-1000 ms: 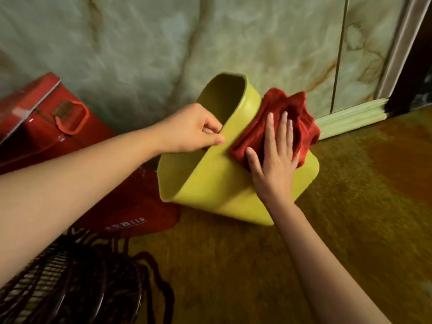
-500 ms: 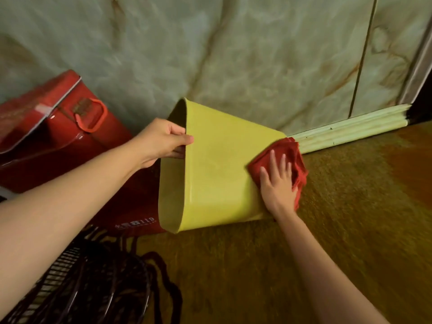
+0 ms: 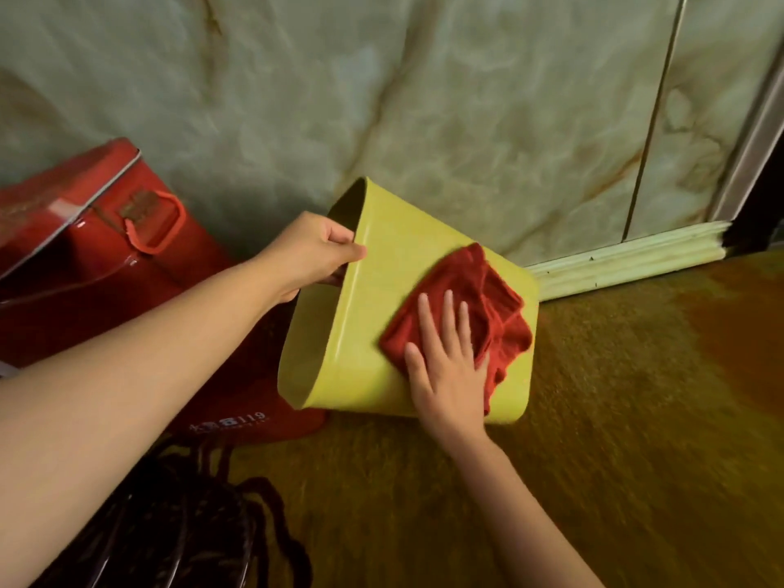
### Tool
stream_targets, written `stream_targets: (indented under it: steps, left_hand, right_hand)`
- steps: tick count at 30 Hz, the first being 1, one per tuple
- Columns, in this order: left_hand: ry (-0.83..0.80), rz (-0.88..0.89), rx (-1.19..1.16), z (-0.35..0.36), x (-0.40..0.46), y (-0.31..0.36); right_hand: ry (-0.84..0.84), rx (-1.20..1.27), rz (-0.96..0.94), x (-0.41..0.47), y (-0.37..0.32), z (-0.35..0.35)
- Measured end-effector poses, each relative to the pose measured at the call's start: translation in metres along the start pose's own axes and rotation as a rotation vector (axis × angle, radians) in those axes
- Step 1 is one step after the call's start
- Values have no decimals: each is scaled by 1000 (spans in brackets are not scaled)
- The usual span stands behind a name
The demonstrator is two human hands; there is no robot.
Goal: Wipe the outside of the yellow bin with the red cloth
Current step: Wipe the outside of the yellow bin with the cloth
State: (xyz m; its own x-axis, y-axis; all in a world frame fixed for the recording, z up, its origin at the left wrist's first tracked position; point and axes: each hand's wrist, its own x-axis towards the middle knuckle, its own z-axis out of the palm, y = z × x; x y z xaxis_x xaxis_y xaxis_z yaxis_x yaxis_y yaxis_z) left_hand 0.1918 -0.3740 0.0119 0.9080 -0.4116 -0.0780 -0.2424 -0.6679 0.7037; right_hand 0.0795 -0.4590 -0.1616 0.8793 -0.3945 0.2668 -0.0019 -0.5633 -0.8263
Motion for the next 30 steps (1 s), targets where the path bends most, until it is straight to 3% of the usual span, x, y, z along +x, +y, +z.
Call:
stream_targets:
  steps: [3, 6, 7, 9, 11, 13, 16, 19, 22, 27, 30]
  left_hand:
    - [-49, 28, -17, 12, -1, 10]
    - [-306, 30, -167, 8, -18, 9]
    - [-394, 30, 3, 2, -27, -1]
    - [-469, 44, 651, -8, -56, -31]
    - [-445, 239, 948, -10, -84, -62]
    - [-306, 357, 835, -8, -96, -72]
    - [-240, 471, 671, -2, -93, -56]
    - [-191, 519, 585, 17, -88, -22]
    - [-112, 537, 507, 41, -74, 13]
    - [7, 505, 504, 76, -45, 69]
    - [-91, 459, 335, 85, -31, 81]
  right_hand:
    - [30, -86, -139, 0, -11, 3]
    - [88, -56, -83, 13, 7, -10]
    - [92, -39, -57, 17, 14, -15]
    - [82, -18, 9, 22, 25, -19]
    - [77, 8, 62, 24, 31, -20]
    - [78, 39, 74, 24, 33, -23]
    - [61, 155, 126, 25, 33, -35]
    - [39, 321, 197, 23, 32, -53]
    - [64, 442, 155, 13, 22, -66]
    - [206, 407, -1, -10, 5, -67]
    - [252, 298, -70, -18, 8, -60]
